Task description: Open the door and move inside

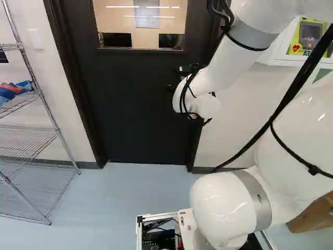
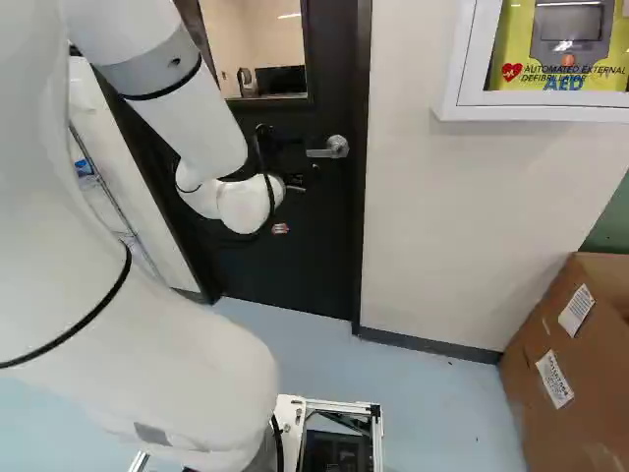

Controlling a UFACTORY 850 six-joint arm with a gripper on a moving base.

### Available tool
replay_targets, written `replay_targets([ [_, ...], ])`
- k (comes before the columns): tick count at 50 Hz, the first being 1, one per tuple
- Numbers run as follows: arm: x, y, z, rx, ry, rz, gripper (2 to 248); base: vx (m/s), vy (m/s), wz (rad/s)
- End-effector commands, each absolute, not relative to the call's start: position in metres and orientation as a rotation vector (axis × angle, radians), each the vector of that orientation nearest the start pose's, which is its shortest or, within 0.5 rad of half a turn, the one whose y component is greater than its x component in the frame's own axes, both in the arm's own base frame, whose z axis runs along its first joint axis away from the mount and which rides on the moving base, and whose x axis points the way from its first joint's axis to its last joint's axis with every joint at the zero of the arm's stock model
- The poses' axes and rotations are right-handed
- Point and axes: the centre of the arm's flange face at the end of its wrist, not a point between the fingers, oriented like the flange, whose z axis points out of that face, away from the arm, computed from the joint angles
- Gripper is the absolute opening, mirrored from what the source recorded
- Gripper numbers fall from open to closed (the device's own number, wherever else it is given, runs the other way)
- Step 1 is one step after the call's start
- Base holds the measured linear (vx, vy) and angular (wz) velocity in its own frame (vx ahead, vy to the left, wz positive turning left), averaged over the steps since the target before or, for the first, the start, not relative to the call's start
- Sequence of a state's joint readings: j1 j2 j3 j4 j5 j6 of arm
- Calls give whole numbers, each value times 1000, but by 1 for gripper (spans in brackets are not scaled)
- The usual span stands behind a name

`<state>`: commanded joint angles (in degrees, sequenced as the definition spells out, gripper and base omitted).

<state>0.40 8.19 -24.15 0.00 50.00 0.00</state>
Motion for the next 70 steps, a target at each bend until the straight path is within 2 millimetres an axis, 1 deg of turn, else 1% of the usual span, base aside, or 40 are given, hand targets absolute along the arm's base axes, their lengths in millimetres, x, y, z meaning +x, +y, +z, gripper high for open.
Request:
replay_targets([
  [40, 438, 5, 501, -2269, -13, -2161, 247, 0, 0, 0],
  [59, 461, 4, 517, -2282, 11, -2150, 247, 0, 0, 0],
  [70, 469, 2, 522, -2318, 40, -2113, 247, 0, 0, 0],
])
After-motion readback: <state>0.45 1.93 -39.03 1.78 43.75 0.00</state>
